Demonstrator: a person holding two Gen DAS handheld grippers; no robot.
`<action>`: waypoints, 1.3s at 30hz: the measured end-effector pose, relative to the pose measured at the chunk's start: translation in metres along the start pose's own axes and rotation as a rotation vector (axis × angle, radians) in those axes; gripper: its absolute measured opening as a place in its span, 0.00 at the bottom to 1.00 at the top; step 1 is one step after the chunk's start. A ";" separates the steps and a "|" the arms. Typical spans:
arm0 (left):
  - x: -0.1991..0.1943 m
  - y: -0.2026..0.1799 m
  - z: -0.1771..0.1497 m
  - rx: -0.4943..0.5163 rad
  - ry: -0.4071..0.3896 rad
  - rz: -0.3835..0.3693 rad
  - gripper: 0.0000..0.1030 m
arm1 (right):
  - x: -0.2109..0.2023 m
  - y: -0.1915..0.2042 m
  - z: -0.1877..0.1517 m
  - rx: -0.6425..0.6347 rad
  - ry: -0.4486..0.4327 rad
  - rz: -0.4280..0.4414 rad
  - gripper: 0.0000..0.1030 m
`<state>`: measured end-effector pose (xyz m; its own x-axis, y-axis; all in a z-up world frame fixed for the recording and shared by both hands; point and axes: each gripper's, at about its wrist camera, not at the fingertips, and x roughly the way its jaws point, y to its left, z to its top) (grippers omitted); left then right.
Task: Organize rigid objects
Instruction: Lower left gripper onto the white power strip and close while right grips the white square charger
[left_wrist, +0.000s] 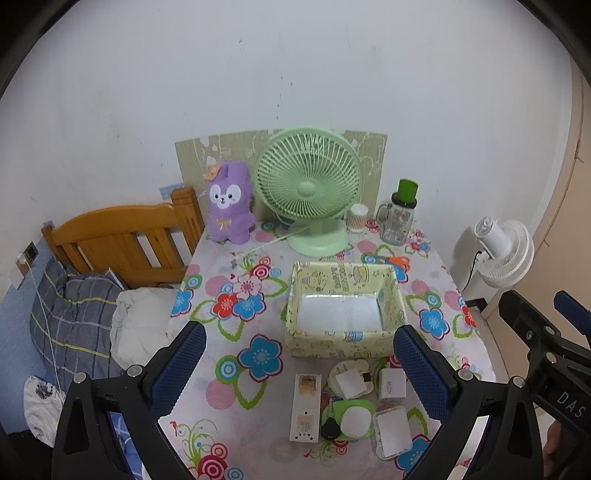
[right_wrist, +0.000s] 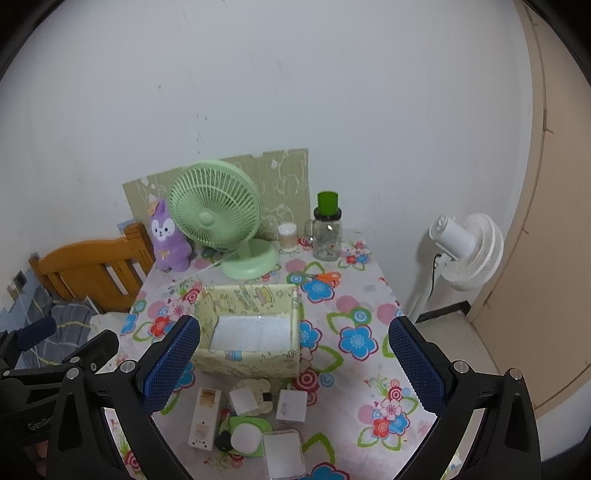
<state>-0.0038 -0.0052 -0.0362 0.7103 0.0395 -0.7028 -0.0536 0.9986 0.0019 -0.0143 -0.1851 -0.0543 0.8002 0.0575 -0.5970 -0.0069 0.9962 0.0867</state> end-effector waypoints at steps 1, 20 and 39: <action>0.004 0.000 -0.001 -0.001 0.010 0.002 1.00 | 0.002 0.000 -0.002 0.000 0.007 0.000 1.00; 0.072 -0.010 -0.043 0.045 0.091 0.006 1.00 | 0.074 -0.015 -0.052 0.021 0.134 0.007 0.99; 0.156 -0.004 -0.097 0.041 0.254 0.015 1.00 | 0.146 -0.012 -0.108 -0.011 0.255 0.005 0.98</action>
<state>0.0393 -0.0061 -0.2153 0.5107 0.0489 -0.8584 -0.0308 0.9988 0.0386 0.0375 -0.1812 -0.2287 0.6227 0.0752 -0.7789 -0.0175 0.9965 0.0822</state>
